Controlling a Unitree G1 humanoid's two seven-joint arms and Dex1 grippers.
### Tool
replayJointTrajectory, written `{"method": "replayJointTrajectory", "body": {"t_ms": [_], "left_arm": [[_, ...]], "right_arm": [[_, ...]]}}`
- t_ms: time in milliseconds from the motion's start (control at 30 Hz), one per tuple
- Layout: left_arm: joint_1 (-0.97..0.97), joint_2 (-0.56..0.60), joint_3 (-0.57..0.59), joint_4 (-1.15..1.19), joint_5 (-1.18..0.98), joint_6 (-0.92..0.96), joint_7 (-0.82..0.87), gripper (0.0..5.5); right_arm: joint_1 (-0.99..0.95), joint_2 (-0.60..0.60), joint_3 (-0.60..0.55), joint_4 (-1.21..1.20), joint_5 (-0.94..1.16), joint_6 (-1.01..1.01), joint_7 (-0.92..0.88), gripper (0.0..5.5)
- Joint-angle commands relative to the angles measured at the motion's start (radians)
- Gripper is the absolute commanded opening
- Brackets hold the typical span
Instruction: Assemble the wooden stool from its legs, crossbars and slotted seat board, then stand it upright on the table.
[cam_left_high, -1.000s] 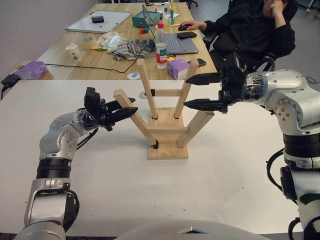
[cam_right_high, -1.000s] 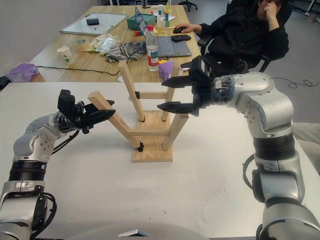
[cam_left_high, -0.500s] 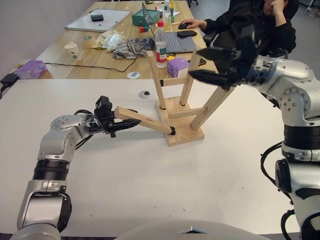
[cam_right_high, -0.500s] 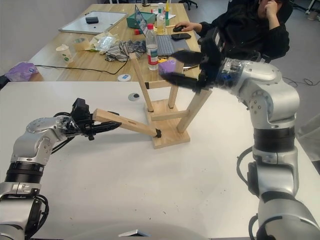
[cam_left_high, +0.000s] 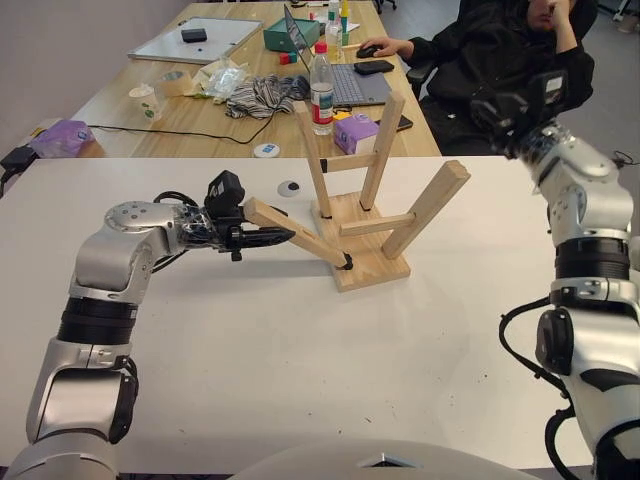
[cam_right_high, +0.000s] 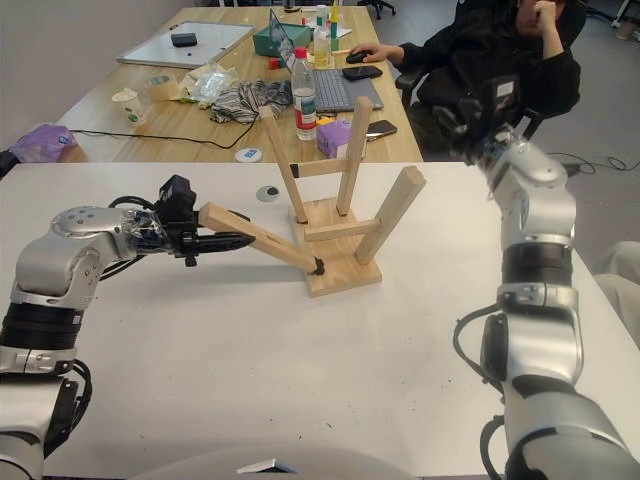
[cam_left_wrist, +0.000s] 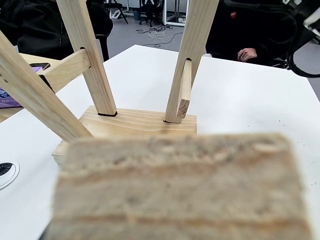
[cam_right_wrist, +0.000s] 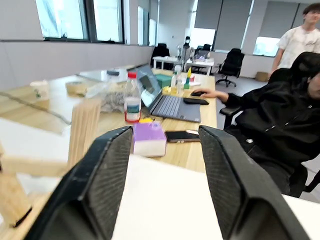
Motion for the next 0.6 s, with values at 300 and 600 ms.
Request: {"method": "replayJointTrajectory", "body": {"t_ms": [300,600], "left_arm": [[-0.135,0.079,-0.129,-0.089,0.057,0.171,-0.021,2.02],[-0.338,0.07,-0.323,0.089,0.175,0.158,-0.175,2.02]], "right_arm": [[0.195,0.067,0.167,-0.433,0.003,0.219,0.062,0.0],[0.224,0.096,0.168,-0.47,0.007,0.275,0.039,0.0]]}}
